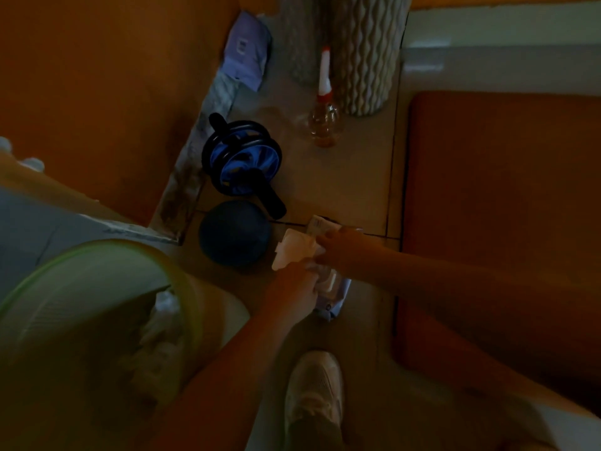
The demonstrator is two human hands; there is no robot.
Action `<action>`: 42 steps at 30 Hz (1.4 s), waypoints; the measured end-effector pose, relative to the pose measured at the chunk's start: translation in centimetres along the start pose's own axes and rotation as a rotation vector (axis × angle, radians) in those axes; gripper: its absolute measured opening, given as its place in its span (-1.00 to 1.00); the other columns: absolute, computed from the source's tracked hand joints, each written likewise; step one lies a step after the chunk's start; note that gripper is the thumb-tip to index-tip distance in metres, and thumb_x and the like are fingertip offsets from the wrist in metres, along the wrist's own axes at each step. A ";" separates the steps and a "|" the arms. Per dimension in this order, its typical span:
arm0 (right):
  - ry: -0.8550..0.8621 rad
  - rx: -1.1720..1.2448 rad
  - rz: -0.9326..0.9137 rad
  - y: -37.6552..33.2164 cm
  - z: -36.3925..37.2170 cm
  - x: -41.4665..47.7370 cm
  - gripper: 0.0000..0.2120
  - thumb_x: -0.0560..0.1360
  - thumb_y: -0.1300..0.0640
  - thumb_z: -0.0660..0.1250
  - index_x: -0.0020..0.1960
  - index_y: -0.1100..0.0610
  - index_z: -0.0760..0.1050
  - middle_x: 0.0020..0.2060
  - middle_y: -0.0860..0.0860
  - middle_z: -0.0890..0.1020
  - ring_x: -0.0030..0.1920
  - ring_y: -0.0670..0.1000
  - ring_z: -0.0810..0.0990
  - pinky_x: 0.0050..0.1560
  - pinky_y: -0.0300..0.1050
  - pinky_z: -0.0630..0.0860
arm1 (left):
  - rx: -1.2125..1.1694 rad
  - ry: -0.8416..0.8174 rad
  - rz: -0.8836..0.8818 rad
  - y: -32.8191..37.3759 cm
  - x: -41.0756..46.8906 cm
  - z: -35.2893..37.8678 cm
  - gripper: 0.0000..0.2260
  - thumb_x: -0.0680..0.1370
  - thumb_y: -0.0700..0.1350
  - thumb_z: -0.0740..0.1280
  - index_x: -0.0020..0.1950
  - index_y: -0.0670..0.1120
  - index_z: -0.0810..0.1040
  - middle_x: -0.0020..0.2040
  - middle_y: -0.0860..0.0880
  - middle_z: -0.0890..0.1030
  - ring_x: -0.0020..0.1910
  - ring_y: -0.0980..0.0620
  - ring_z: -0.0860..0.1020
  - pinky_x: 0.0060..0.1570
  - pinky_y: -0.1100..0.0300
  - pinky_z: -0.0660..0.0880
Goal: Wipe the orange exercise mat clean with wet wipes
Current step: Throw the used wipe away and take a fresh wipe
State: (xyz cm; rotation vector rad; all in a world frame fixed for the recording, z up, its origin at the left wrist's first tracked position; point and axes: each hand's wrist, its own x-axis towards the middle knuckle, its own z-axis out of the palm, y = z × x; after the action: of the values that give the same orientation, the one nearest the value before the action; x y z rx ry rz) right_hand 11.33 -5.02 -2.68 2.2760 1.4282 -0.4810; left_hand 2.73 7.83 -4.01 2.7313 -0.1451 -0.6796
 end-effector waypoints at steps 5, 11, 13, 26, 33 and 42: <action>0.047 0.056 0.084 -0.1 1.1 1.2 -0.68 0.63 0.10 0.13 0.34 0.02 0.45 0.43 0.09 0.26 0.45 0.18 0.20 0.23 -0.01 0.40 | 0.095 0.014 0.051 -0.4 -1.0 -0.5 -0.59 0.59 -0.15 0.24 0.43 0.06 0.34 0.49 0.07 0.19 0.34 0.01 0.32 0.23 0.17 0.37; 0.066 0.039 -0.010 -0.8 0.6 1.1 -0.71 0.17 -0.02 0.63 -0.19 0.06 0.66 -0.08 0.01 0.62 -0.12 0.02 0.60 -0.38 -0.20 0.44 | 0.055 -0.123 0.087 -0.5 -1.1 -1.6 -0.57 0.61 -0.19 0.20 0.48 0.00 0.33 0.56 0.06 0.12 0.49 -0.02 0.19 0.40 0.07 0.27; 0.010 0.014 -0.051 -0.9 1.1 1.6 -0.76 0.55 0.05 0.33 0.18 0.11 0.54 0.20 0.03 0.48 0.18 0.06 0.47 -0.18 -0.10 0.42 | 0.098 -0.164 0.084 -0.5 -1.0 -1.7 -0.58 0.62 -0.17 0.19 0.49 -0.02 0.31 0.57 0.03 0.07 0.51 -0.03 0.13 0.44 0.04 0.21; -0.107 0.067 -0.082 -0.9 -0.4 2.9 -0.62 0.63 -0.03 0.15 0.34 0.16 0.42 0.31 0.13 0.42 0.28 0.13 0.43 0.19 -0.06 0.38 | 0.051 -0.133 0.032 -0.3 -2.1 -1.2 -0.52 0.61 -0.19 0.19 0.53 0.03 0.23 0.57 0.03 0.07 0.50 -0.05 0.13 0.36 -0.02 0.31; -0.197 0.142 -0.021 -0.3 0.0 2.1 -0.65 0.63 0.04 0.17 0.39 0.09 0.37 0.37 0.02 0.30 0.41 0.09 0.28 0.31 0.18 0.29 | 0.042 -0.136 0.011 -0.3 -2.0 -1.0 -0.54 0.63 -0.14 0.20 0.53 0.02 0.23 0.59 0.04 -0.01 0.52 -0.03 0.11 0.40 0.00 0.27; -0.082 -0.007 -0.106 -1.4 -0.3 2.9 -0.68 0.66 0.06 0.11 0.37 0.10 0.38 0.28 0.08 0.42 0.27 0.10 0.42 -0.07 -0.12 0.27 | -0.002 -0.123 0.021 -0.8 -1.8 -0.7 -0.56 0.62 -0.15 0.20 0.50 0.06 0.28 0.54 0.04 0.14 0.49 -0.02 0.17 0.36 -0.01 0.32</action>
State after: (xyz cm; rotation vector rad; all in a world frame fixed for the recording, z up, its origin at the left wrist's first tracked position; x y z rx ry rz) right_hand 11.31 -2.16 -4.09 2.1571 1.5121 -0.5933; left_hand 1.47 9.11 -2.93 2.6821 -0.2013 -0.8415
